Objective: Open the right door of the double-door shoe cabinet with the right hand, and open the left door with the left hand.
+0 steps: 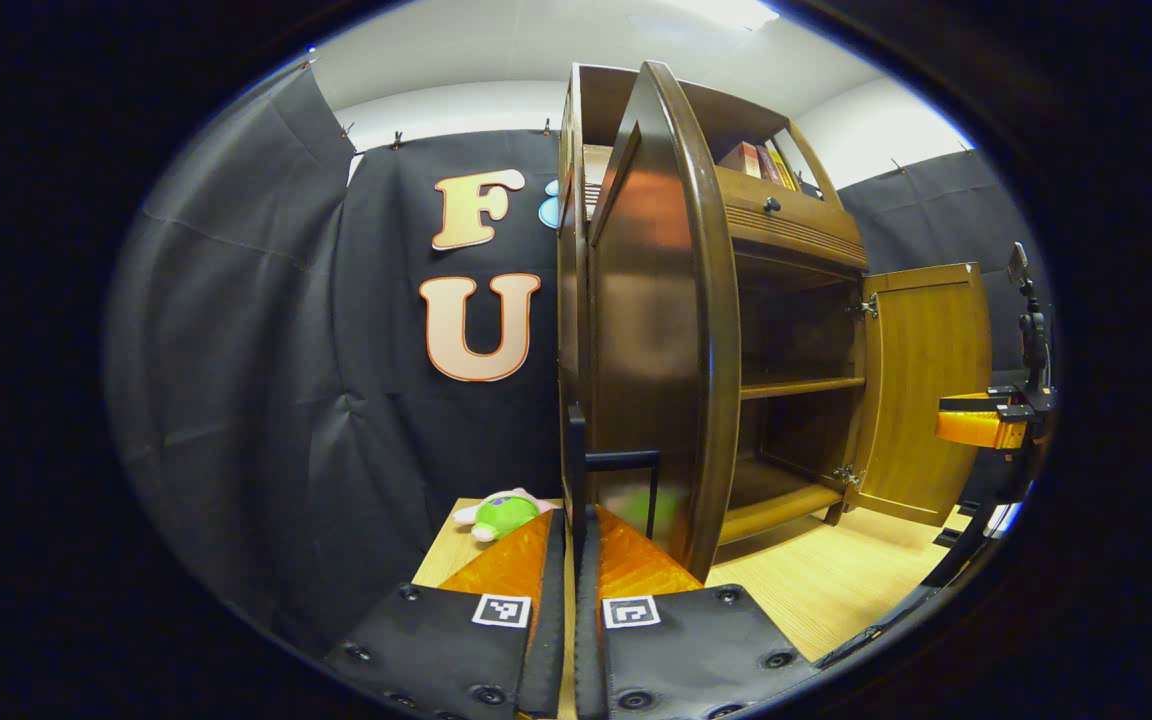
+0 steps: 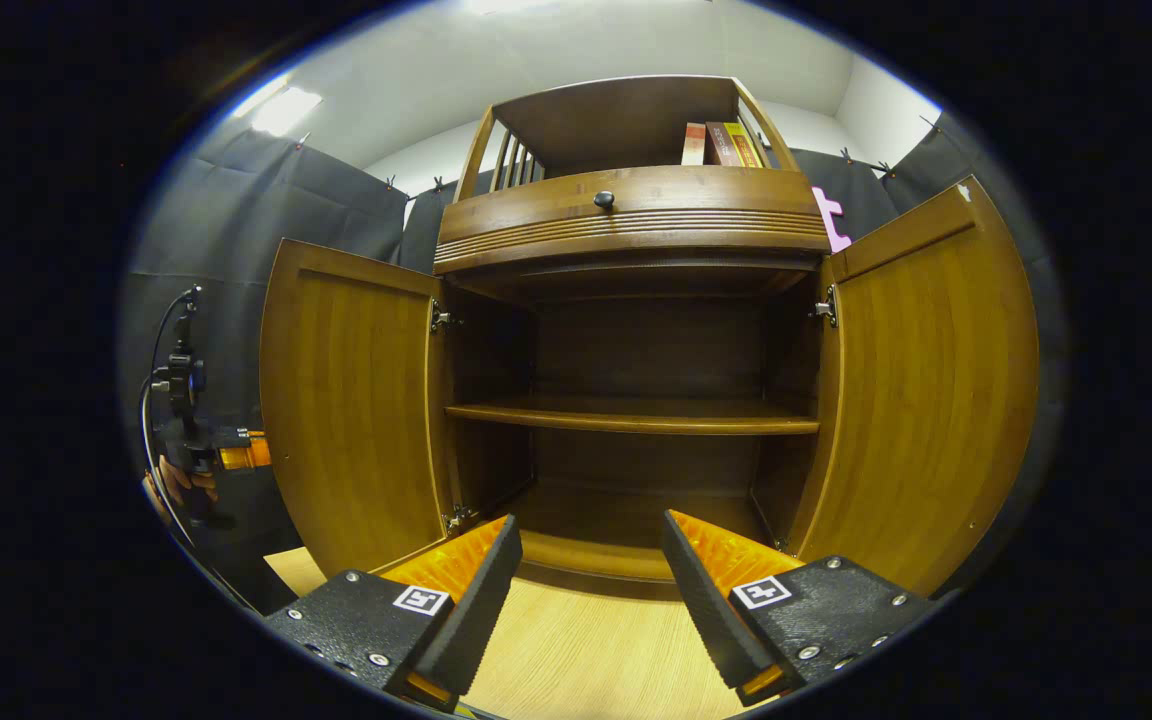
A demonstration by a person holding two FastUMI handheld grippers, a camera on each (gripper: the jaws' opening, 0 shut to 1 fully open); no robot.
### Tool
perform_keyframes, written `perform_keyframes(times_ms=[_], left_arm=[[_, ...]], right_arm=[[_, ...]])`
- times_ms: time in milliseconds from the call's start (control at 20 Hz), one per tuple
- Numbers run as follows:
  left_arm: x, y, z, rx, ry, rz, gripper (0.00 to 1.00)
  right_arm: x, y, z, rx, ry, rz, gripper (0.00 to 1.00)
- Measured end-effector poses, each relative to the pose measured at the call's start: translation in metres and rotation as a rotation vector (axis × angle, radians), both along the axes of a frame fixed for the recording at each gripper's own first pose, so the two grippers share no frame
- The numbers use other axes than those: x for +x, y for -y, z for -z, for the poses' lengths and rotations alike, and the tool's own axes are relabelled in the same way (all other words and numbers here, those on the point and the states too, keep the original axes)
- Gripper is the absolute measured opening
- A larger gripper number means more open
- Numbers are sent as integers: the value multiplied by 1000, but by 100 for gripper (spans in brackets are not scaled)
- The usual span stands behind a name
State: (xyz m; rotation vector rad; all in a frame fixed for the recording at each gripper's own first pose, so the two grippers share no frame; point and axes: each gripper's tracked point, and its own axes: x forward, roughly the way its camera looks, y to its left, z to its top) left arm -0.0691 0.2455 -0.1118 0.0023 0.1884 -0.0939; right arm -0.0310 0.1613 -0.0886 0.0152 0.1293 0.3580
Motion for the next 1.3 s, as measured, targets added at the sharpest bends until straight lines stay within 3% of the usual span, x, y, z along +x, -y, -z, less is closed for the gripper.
perform_keyframes(times_ms=[350,500,900,950,1000,1050,1200,1300], left_arm=[[-60,-6,-16,80,5,-112,12],[-64,38,-38,76,46,-102,12],[-8,184,-51,-79,111,37,12],[-1,199,-51,-86,121,43,5],[8,212,-49,-92,123,45,5],[14,223,-49,-93,127,35,13],[26,245,-41,-96,123,14,20],[34,251,-35,-76,118,-15,38]], right_arm=[[6,6,-1,12,-12,-56,88],[7,20,1,17,-26,-63,88],[-5,79,0,-26,-13,-6,88],[-8,87,-1,-27,-12,4,88],[-10,91,-2,-25,-9,11,88],[-13,96,-3,-25,-5,19,88],[-19,111,-5,-37,11,40,88],[-23,119,-7,-40,21,47,88]])
